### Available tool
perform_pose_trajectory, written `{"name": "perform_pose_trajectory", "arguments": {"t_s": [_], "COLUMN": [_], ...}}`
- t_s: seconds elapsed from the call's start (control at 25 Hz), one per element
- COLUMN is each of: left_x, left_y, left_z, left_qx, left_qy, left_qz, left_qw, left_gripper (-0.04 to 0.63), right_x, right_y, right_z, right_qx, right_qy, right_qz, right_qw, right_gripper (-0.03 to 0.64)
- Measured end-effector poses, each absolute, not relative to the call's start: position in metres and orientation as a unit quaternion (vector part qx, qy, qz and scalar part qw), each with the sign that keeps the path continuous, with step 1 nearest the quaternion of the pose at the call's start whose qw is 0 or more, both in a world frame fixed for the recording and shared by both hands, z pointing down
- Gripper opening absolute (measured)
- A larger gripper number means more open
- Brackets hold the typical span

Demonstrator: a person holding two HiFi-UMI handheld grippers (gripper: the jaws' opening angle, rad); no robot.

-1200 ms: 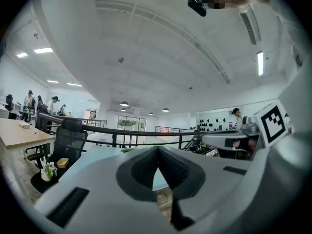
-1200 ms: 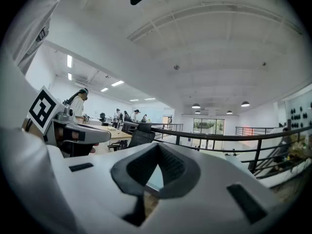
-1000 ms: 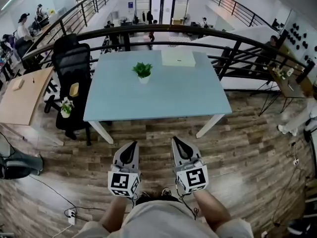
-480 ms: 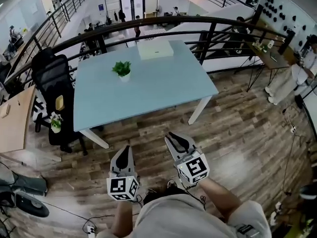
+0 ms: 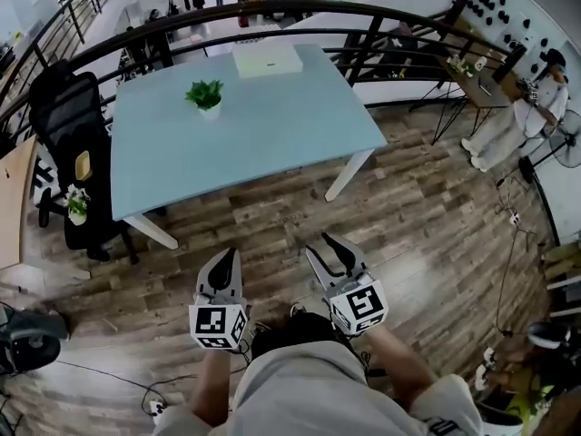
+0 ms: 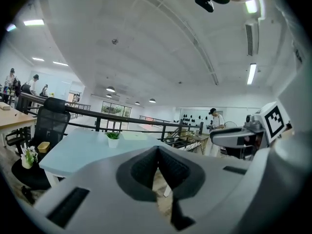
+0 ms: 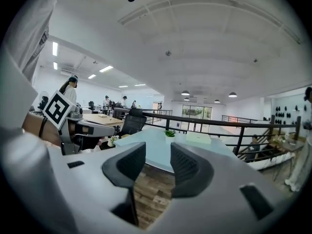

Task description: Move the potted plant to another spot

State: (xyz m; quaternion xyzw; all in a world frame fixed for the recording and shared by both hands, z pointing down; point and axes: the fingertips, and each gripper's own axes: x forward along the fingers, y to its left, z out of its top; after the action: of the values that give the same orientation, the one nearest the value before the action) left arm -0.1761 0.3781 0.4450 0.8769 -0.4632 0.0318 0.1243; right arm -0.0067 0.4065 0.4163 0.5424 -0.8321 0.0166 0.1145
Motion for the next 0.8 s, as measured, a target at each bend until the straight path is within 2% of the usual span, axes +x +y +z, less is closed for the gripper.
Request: {"name": "perform_pose_trajectory", "arguments": {"t_s": [0.4,0.8], "left_x": [-0.208,-0.216], "left_y": [0.356,0.24], "left_z": [0.473,0.45], "left_qx": [0.857,0.836], "left_qy": [-0.492,-0.533], "left_qz": [0.048,0.046], "left_qw": [0.149,0.121], "left_gripper": [0.012,0.012], "right_x": [-0.04,-0.05], "right_y": [0.356,0.226], "right_z": [0.446,0.428], "right_qx": [0.512,0.467], "right_qy": [-0.85,-0.881], "right_qz": [0.044,0.024], "right_qw": [0.11,0.078], "right_gripper": [0.212,0.25]}}
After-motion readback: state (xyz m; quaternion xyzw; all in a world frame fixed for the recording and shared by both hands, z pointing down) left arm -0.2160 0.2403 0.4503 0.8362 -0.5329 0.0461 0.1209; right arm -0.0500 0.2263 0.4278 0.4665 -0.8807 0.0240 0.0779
